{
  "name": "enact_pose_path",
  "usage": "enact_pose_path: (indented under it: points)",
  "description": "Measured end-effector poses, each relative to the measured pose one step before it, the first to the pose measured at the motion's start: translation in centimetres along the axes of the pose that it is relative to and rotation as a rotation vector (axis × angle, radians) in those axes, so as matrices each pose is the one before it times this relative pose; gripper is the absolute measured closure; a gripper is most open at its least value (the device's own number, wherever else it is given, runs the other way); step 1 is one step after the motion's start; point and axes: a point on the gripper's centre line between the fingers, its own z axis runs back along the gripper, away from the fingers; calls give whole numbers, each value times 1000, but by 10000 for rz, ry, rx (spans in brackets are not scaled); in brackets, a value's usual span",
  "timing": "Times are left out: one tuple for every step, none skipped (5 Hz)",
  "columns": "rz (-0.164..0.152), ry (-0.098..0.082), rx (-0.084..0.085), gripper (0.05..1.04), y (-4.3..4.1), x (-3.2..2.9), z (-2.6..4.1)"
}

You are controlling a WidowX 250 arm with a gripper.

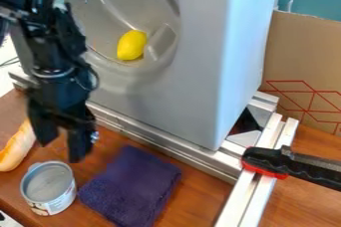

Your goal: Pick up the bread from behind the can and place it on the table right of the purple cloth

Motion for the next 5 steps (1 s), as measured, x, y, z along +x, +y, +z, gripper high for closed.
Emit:
enact_pose_path:
  points:
    - [790, 323, -5, 85, 1859, 427, -1901]
    - [626, 151, 542, 85, 1187, 332, -1442]
    - [201, -411, 780, 85, 1232, 630, -3]
    - [71, -188, 375, 85, 1084, 93, 170]
    - [479, -28, -221, 85, 2200, -428, -252]
